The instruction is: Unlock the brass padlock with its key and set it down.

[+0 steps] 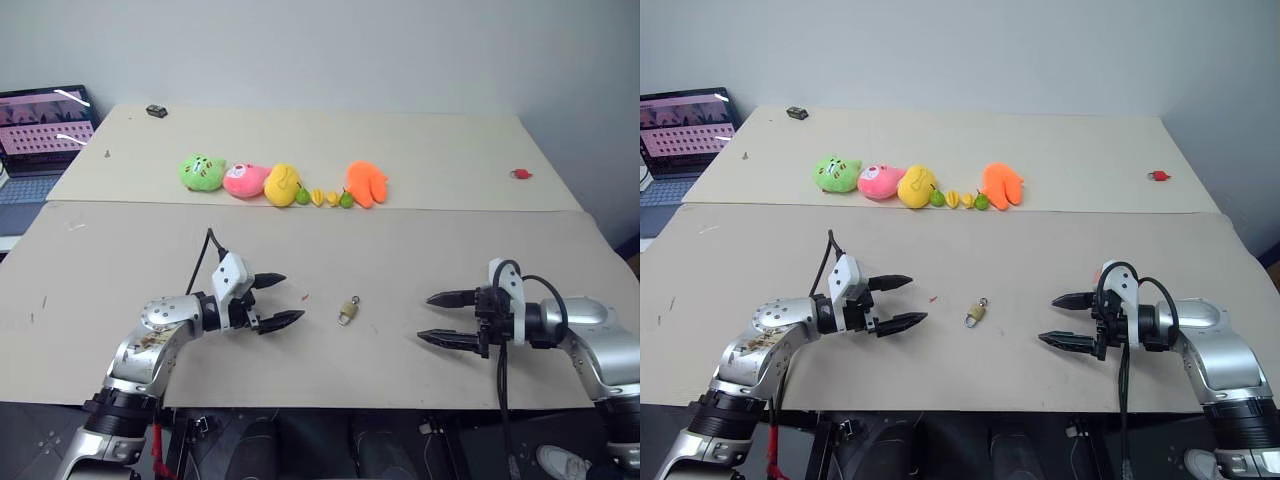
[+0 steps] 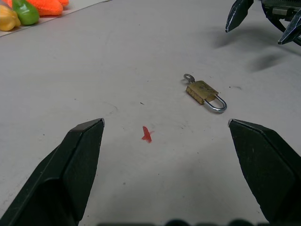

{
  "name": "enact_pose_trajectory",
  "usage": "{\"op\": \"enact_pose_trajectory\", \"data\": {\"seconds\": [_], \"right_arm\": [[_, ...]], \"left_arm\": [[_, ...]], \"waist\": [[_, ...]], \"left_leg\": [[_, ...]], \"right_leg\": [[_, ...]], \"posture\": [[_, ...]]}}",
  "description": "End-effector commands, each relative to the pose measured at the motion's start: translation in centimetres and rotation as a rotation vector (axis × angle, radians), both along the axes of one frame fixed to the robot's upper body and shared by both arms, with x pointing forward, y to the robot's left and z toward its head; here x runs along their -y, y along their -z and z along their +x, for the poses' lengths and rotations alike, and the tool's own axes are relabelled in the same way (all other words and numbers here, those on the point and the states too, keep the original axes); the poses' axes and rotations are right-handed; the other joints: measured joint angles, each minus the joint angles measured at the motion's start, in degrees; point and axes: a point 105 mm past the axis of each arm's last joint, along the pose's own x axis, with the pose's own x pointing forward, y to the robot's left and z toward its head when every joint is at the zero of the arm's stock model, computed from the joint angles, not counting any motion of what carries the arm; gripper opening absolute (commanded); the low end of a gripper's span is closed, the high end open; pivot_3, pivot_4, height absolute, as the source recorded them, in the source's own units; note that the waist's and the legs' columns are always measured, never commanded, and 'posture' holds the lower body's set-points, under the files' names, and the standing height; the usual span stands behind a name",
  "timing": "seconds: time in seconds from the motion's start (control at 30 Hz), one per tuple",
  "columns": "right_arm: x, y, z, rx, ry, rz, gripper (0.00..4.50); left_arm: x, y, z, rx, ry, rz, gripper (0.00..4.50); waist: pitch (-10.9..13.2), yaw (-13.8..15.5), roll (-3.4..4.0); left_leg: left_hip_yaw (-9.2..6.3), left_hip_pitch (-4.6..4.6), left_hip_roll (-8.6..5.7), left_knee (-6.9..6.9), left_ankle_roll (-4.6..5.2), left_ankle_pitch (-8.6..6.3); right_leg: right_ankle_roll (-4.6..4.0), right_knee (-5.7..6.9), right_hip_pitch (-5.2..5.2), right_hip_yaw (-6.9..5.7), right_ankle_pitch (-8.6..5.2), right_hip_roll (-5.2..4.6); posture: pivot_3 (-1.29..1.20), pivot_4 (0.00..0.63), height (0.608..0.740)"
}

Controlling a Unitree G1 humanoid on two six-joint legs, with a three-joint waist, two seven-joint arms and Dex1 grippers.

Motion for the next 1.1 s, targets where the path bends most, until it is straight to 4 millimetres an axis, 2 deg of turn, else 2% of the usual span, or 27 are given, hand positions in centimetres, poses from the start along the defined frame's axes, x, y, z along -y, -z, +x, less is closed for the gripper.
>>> {"op": "enact_pose_trajectory", "data": {"seconds": [0.03,0.13,0.27,0.4,0.47,0.57,0.67,0.87,1.1], "right_arm": [[-0.1,-1.2,-0.1,0.055,-0.018,-0.007,4.48],[0.0,-1.4,-0.1,0.063,-0.013,-0.003,4.48],[-0.3,-1.3,-0.2,0.064,-0.017,-0.002,4.48],[-0.6,-1.1,-0.5,0.061,-0.021,-0.001,4.48],[-0.5,-1.0,-0.7,0.057,-0.018,-0.002,4.48],[-0.4,-0.6,-1.2,0.046,-0.013,-0.004,4.48],[-0.5,-0.5,-1.4,0.042,-0.007,-0.002,4.48],[-0.8,-0.1,-1.8,0.028,-0.005,0.006,4.48],[-0.8,-0.1,-1.4,0.037,0.001,0.003,4.48]], "left_arm": [[2.8,-1.0,0.4,0.050,0.087,-0.018,4.50],[7.6,-1.2,1.0,0.064,0.192,-0.014,4.50],[10.5,-1.1,2.3,0.057,0.159,-0.016,4.50],[12.8,-1.3,2.2,0.014,0.187,-0.038,4.50],[13.0,-0.9,1.8,-0.003,0.207,-0.020,4.50],[11.9,0.8,1.4,-0.039,0.202,0.081,4.50],[11.2,1.5,1.4,-0.076,0.177,0.137,4.50],[10.3,2.0,1.4,-0.148,0.097,0.215,4.50],[10.9,2.2,0.6,-0.245,0.075,0.220,4.50]], "waist": [[0.0,0.0,0.00],[0.0,1.3,0.01],[0.0,1.4,0.00],[0.0,0.9,0.01],[0.0,0.7,0.01],[0.0,0.4,0.01],[0.0,0.0,0.02],[0.0,0.1,0.02],[0.0,0.0,0.03]], "left_leg": [[0.00,0.00,0.00,0.00,0.00,0.00],[-0.06,-0.06,-0.08,0.10,0.00,0.01],[-0.07,-0.25,-0.14,0.35,0.06,-0.04],[-0.12,-0.22,-0.12,0.29,0.07,-0.04],[-0.13,-0.21,-0.13,0.32,0.07,-0.04],[-0.15,-0.18,-0.13,0.32,0.07,-0.04],[-0.16,-0.19,-0.13,0.31,0.07,-0.04],[-0.17,-0.16,-0.13,0.32,0.07,-0.04],[-0.17,-0.12,-0.13,0.32,0.07,-0.04]], "right_leg": [[0.00,0.00,0.00,0.00,0.00,0.00],[0.05,-0.01,0.03,-0.04,0.02,-0.03],[0.17,-0.13,0.06,0.05,0.07,-0.03],[0.13,0.03,-0.01,0.05,0.05,0.02],[0.14,0.04,0.02,0.06,0.04,0.01],[0.16,0.03,0.04,0.05,0.03,0.01],[0.16,0.04,0.02,0.05,0.03,0.01],[0.17,0.04,0.07,0.03,0.02,0.01],[0.18,0.05,0.10,0.03,0.02,0.01]], "posture": [[0.00,0.150,0.717],[0.00,0.150,0.717],[0.00,0.150,0.717],[0.00,0.150,0.717],[0.00,0.150,0.717],[0.00,0.150,0.717],[0.00,0.150,0.717],[0.00,0.150,0.717],[0.00,0.150,0.717]]}}
